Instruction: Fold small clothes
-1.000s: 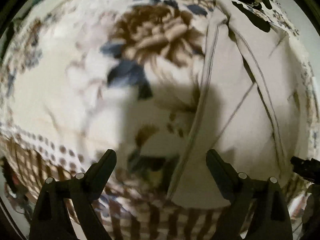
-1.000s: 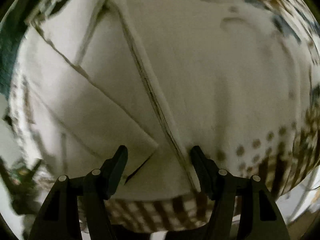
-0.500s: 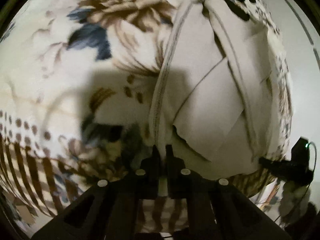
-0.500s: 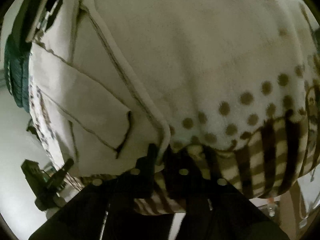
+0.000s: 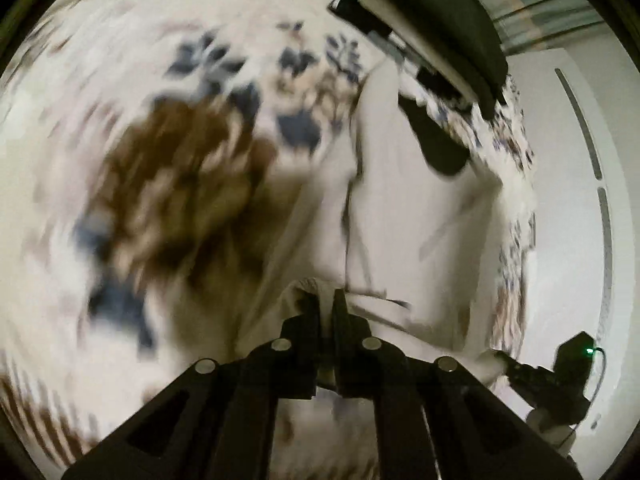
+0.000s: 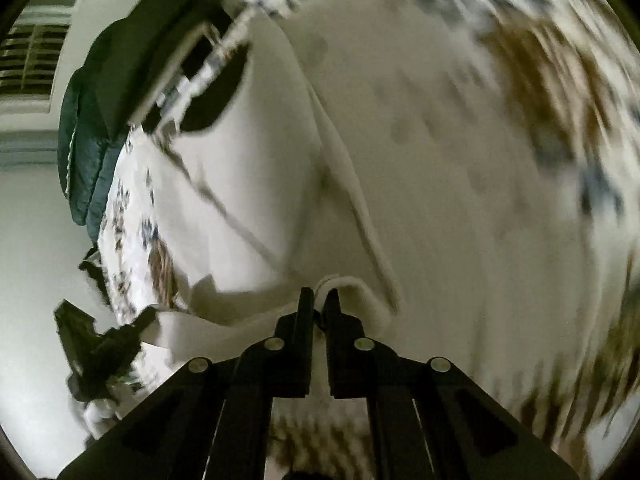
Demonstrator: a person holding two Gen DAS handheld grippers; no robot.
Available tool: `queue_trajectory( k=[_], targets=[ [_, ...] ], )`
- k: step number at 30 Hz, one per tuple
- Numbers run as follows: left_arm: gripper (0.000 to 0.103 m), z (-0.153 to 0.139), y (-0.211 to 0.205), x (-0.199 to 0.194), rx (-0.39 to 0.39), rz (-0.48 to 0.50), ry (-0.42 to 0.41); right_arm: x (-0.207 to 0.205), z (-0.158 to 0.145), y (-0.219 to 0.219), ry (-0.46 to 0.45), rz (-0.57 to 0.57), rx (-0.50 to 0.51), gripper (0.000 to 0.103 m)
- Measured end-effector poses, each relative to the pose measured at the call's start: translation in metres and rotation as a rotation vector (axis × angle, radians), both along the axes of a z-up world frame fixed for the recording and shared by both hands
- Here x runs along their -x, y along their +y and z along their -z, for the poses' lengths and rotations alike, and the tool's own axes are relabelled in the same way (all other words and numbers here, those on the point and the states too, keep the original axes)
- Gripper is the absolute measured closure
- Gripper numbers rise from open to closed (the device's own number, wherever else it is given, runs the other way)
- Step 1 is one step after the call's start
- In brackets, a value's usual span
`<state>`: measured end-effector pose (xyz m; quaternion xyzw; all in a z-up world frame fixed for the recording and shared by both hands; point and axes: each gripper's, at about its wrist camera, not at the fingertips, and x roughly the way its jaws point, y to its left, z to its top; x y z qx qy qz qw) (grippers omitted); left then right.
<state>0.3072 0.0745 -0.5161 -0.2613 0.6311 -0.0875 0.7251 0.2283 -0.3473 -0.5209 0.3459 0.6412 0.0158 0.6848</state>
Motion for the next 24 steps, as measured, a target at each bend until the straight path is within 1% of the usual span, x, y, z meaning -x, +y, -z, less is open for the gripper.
queue_trajectory(
  k=[1, 2, 3, 4, 5, 6, 7, 8, 9, 11, 14, 16, 17, 18, 19, 20, 22, 24],
  targets=[
    [0.097, 0.007, 0.002, -0.014, 0.018, -0.01, 0.003, -0.02, 0.001, -0.004, -0.017, 0.005, 0.008, 0.098],
    [0.097, 0.018, 0.009, -0.029, 0.067, -0.031, 0.018, -0.032, 0.003, -0.01, -0.024, 0.018, -0.001, 0.097],
    [0.094, 0.025, 0.015, -0.036, 0.102, -0.056, 0.036, -0.042, 0.005, -0.016, -0.027, 0.031, -0.017, 0.091],
    [0.089, 0.028, 0.012, -0.044, 0.119, -0.076, 0.047, -0.053, 0.008, -0.022, -0.015, 0.044, -0.035, 0.085],
    [0.087, 0.028, 0.017, -0.048, 0.142, -0.105, 0.049, -0.058, 0.01, -0.024, -0.01, 0.052, -0.032, 0.067],
    [0.082, 0.026, 0.023, -0.046, 0.163, -0.127, 0.029, -0.06, 0.01, -0.026, -0.018, 0.056, -0.021, 0.053],
    [0.071, 0.023, 0.027, -0.044, 0.167, -0.14, 0.013, -0.061, 0.006, -0.026, -0.037, 0.056, -0.001, 0.049],
    [0.063, 0.02, 0.031, -0.042, 0.153, -0.146, 0.001, -0.059, 0.002, -0.029, -0.048, 0.045, 0.03, 0.048],
    [0.052, 0.018, 0.034, -0.038, 0.126, -0.148, -0.01, -0.059, 0.003, -0.029, -0.043, 0.038, 0.047, 0.048],
    [0.051, 0.019, 0.034, -0.034, 0.092, -0.124, -0.023, -0.055, 0.013, -0.031, -0.022, 0.031, 0.057, 0.048],
    [0.051, 0.032, 0.015, -0.043, -0.001, -0.033, -0.005, -0.059, 0.037, -0.027, 0.019, 0.022, 0.075, 0.048],
    [0.052, 0.042, 0.004, -0.05, -0.038, 0.004, 0.002, -0.066, 0.052, -0.024, 0.031, 0.012, 0.061, 0.048],
    [0.054, 0.047, 0.0, -0.052, -0.05, 0.013, -0.001, -0.07, 0.058, -0.022, 0.035, 0.006, 0.055, 0.051],
    [0.073, 0.048, -0.003, -0.054, -0.063, 0.011, -0.013, -0.073, 0.061, -0.019, 0.029, 0.002, 0.046, 0.072],
    [0.1, 0.047, -0.004, -0.055, -0.058, 0.012, -0.032, -0.077, 0.062, -0.015, 0.016, -0.008, 0.04, 0.086],
    [0.101, 0.045, -0.005, -0.057, -0.06, 0.018, -0.041, -0.08, 0.063, -0.012, 0.015, -0.023, 0.055, 0.098],
    [0.101, 0.039, -0.003, -0.056, -0.07, 0.016, -0.072, -0.084, 0.059, -0.009, -0.015, -0.028, 0.098, 0.099],
    [0.101, 0.036, -0.002, -0.058, -0.081, 0.015, -0.08, -0.085, 0.053, -0.014, -0.037, 0.003, 0.113, 0.1]
  ],
)
